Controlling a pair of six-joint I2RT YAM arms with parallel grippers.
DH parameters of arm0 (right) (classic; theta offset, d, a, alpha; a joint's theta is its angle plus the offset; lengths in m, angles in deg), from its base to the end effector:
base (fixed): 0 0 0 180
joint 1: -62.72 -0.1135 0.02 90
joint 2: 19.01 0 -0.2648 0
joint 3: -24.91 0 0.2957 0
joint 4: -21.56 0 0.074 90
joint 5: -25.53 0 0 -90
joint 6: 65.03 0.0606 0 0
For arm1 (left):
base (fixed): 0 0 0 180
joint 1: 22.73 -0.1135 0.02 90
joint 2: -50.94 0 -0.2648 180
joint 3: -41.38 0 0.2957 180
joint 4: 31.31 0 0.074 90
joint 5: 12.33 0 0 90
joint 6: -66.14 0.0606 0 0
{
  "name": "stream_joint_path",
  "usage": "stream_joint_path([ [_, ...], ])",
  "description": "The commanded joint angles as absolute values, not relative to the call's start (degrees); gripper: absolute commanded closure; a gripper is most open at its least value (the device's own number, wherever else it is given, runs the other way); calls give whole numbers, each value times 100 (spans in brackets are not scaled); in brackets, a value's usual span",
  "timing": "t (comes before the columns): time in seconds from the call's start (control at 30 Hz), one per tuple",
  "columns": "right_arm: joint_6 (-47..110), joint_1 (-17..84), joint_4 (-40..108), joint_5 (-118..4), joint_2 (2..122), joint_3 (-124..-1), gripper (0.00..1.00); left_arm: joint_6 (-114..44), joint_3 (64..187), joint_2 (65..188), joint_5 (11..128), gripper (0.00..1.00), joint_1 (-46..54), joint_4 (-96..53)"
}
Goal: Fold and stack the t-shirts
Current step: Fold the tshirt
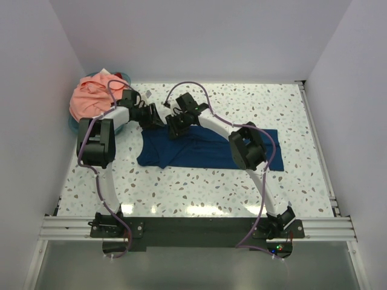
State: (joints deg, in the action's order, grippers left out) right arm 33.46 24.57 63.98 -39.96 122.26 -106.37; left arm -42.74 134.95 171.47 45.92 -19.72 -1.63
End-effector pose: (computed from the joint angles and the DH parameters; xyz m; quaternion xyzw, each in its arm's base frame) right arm 0.4536 0.3883 0.1255 -0.3029 0.8768 0.3092 0.2096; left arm 0.4848 -0.0574 0.1027 -0.0494 0.9234 -0.3097 0.2213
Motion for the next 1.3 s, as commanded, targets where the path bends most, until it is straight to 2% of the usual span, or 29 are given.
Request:
stream_joint_path([
  [0.0,3182,2449,6358,-4214,12249,-10721,64,-4214,13491,17188,4603,48,-1992,-168],
  [0.43,3129,2431,6376,-4478,12250,-10730,100,-4205,13395,17153,4576,48,-2001,-212],
  [0.8,3411,2431,6165,-4092,11556,-10396,100,-4241,13403,17170,4576,48,-2001,-221],
  [1.27,3156,2440,6490,-4047,10545,-9157,100,-4249,13517,17276,4664,48,-2001,-89],
])
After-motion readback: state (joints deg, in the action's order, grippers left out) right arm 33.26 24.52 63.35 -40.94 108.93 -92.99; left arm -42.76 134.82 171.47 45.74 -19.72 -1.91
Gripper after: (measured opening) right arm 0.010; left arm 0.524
